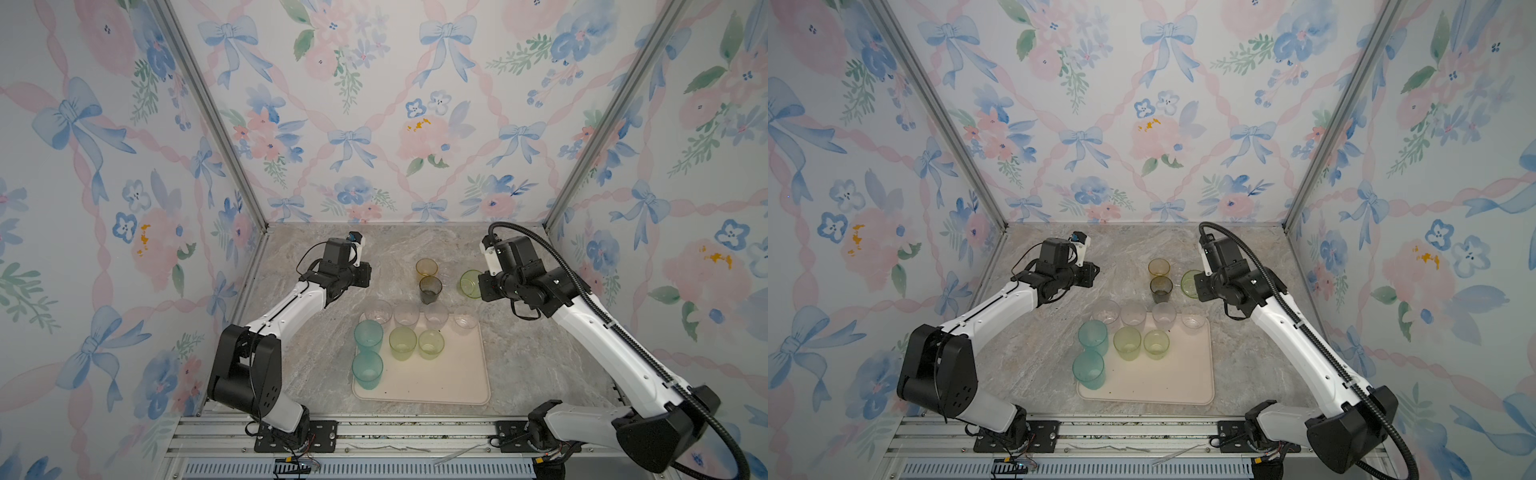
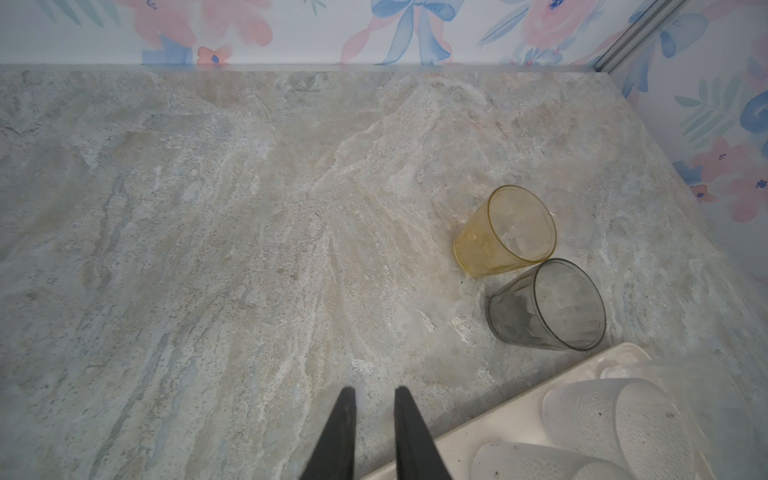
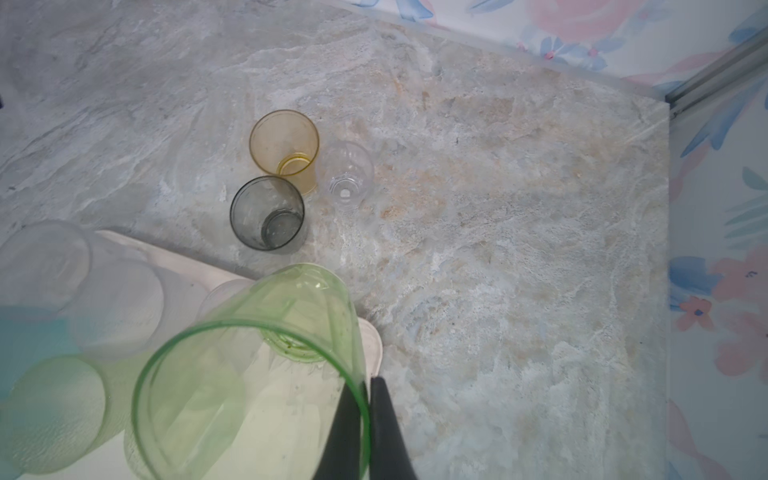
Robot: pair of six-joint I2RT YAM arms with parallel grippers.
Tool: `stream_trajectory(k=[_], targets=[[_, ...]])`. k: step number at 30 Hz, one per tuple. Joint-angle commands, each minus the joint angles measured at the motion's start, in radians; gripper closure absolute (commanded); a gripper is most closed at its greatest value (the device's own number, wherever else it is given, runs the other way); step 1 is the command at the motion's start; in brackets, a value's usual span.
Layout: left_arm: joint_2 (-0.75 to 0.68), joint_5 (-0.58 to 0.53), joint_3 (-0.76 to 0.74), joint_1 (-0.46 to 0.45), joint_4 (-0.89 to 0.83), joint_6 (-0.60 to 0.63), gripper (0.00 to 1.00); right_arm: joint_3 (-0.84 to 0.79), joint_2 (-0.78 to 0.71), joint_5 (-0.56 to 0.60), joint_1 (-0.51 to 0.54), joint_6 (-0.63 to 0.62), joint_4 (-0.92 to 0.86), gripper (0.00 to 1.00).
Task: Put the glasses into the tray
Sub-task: 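Lift the bright green cup with the right gripper and carry it over the tray, then lower the bright green cup onto the tray beside the frosted cups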
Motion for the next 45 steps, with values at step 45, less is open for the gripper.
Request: stream_trajectory(k=[45], targets=[[0.000, -0.011, 0.049, -0.003, 0.012, -0.004, 0.77, -0.350, 0.187, -0.100, 0.110, 0.213, 0.036, 1.00]])
